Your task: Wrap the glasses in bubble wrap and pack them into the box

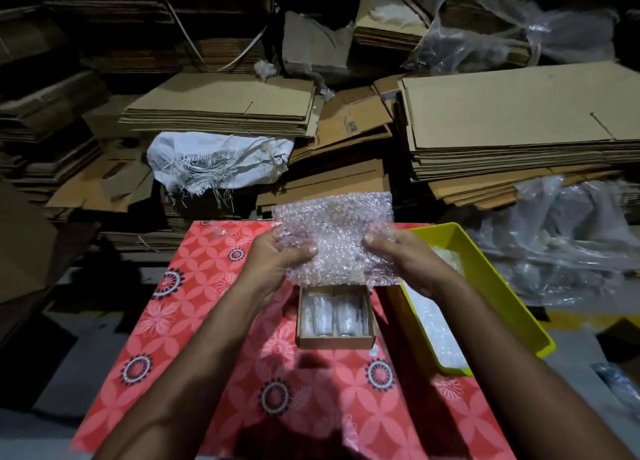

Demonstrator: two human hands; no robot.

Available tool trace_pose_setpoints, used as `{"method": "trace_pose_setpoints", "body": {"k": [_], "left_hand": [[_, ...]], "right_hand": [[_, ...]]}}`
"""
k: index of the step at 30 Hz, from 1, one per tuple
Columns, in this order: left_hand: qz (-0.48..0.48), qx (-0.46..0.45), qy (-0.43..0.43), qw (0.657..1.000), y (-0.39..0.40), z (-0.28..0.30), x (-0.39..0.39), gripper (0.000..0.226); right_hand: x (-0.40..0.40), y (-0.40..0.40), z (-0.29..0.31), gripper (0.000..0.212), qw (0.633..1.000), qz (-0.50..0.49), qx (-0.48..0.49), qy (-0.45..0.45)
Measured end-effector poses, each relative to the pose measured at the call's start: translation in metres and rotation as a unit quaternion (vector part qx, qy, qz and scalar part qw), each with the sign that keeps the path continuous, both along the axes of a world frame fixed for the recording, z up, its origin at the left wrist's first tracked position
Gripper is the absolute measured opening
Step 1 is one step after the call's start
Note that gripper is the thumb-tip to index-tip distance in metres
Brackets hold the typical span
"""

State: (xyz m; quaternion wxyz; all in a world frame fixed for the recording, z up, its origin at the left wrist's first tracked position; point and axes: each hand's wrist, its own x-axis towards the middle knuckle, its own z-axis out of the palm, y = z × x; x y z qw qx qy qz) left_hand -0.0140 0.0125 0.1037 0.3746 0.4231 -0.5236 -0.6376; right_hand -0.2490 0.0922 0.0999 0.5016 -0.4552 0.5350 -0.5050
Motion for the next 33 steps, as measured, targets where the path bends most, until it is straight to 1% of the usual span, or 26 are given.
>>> {"method": "trace_pose_setpoints", "body": {"k": [2,3,4,6,7,8,9,10,11,12,13,14,15,17,18,19,20,22,24,25,27,29,30,31,32,33], "left_hand": [[-0.007,-0.009,-0.02,1.0,-0.001,0.0,0.003,0.097],[-0.012,-0.018,-0.038,0.999,-0.002,-0.002,0.005,0.095],[-0.019,-0.03,-0.051,0.998,-0.004,-0.004,0.006,0.082],[-0.025,-0.056,-0.059,0.996,-0.005,-0.005,0.009,0.04],[-0.028,-0.066,-0.058,0.996,-0.005,-0.004,0.009,0.025],[-0.028,-0.076,-0.059,0.995,-0.005,-0.004,0.011,0.017],[-0.029,-0.085,-0.054,0.995,-0.005,-0.003,0.012,0.015],[-0.028,-0.09,-0.046,0.994,-0.006,-0.003,0.013,0.015],[-0.023,-0.09,-0.038,0.995,-0.006,-0.002,0.014,0.016],[-0.018,-0.089,-0.029,0.995,-0.006,-0.001,0.015,0.016],[-0.012,-0.088,-0.022,0.996,-0.006,-0.001,0.016,0.017],[-0.008,-0.088,-0.016,0.996,-0.007,-0.001,0.016,0.017],[-0.006,-0.089,-0.007,0.996,-0.006,0.0,0.016,0.017],[-0.013,-0.089,0.015,0.996,-0.006,-0.001,0.016,0.019],[-0.017,-0.089,0.021,0.996,-0.007,-0.003,0.017,0.02],[-0.019,-0.09,0.021,0.996,-0.01,-0.005,0.018,0.023],[-0.019,-0.098,0.012,0.995,-0.012,-0.007,0.019,0.027],[-0.026,-0.122,-0.015,0.992,-0.015,-0.013,0.022,0.045],[-0.034,-0.131,-0.025,0.99,-0.018,-0.016,0.024,0.06],[-0.038,-0.13,-0.012,0.991,-0.018,-0.017,0.025,0.061],[-0.051,-0.133,0.026,0.99,-0.017,-0.016,0.026,0.049],[-0.065,-0.122,0.071,0.988,-0.017,-0.018,0.026,0.035],[-0.059,-0.102,0.092,0.989,-0.017,-0.019,0.027,0.038],[-0.051,-0.085,0.102,0.99,-0.017,-0.02,0.027,0.045],[-0.045,-0.083,0.091,0.991,-0.017,-0.02,0.027,0.047],[-0.037,-0.092,0.063,0.993,-0.015,-0.019,0.027,0.041]], "right_hand": [[-0.004,-0.002,0.002,0.04,0.999,-0.018,-0.017,0.028],[-0.004,-0.001,0.003,0.031,0.999,-0.006,-0.024,0.046],[-0.005,0.001,0.005,0.03,0.997,0.013,-0.027,0.067],[-0.005,0.002,0.004,0.024,0.996,0.019,-0.017,0.081],[-0.005,0.001,0.003,0.026,0.996,0.02,-0.023,0.082],[-0.003,0.001,0.002,0.029,0.996,0.023,-0.03,0.077],[-0.004,-0.001,0.0,0.025,0.997,0.022,-0.026,0.064],[-0.003,0.0,0.001,0.013,0.998,0.021,-0.021,0.049],[-0.005,-0.002,-0.004,0.019,0.999,0.011,-0.023,0.037],[-0.006,-0.002,-0.008,0.035,1.0,0.003,-0.015,0.023],[-0.007,-0.003,-0.01,0.044,1.0,0.0,-0.007,0.013],[-0.007,-0.003,-0.012,0.046,1.0,0.004,-0.005,0.009],[-0.006,-0.002,-0.013,0.043,1.0,0.014,-0.011,0.005],[-0.005,-0.002,-0.013,0.03,0.999,0.028,-0.024,-0.009],[-0.004,-0.002,-0.01,0.022,0.999,0.018,-0.036,-0.009],[-0.004,-0.002,-0.009,0.018,0.999,0.007,-0.043,-0.006],[-0.005,-0.002,-0.009,0.025,0.999,0.0,-0.049,-0.003],[-0.007,-0.004,-0.011,0.045,0.999,-0.001,-0.05,-0.011],[-0.009,-0.007,-0.013,0.05,0.998,-0.012,-0.048,-0.031],[-0.009,-0.008,-0.013,0.049,0.998,-0.021,-0.045,-0.042],[-0.005,-0.009,-0.011,0.042,0.995,-0.035,-0.043,-0.084],[-0.003,-0.01,-0.01,0.043,0.984,-0.039,-0.026,-0.169],[-0.003,-0.009,-0.01,0.046,0.98,-0.04,-0.014,-0.193],[-0.002,-0.009,-0.01,0.049,0.981,-0.038,-0.006,-0.188],[-0.002,-0.009,-0.011,0.05,0.986,-0.038,-0.004,-0.162],[-0.001,-0.009,-0.013,0.044,0.991,-0.04,-0.012,-0.125]]}}
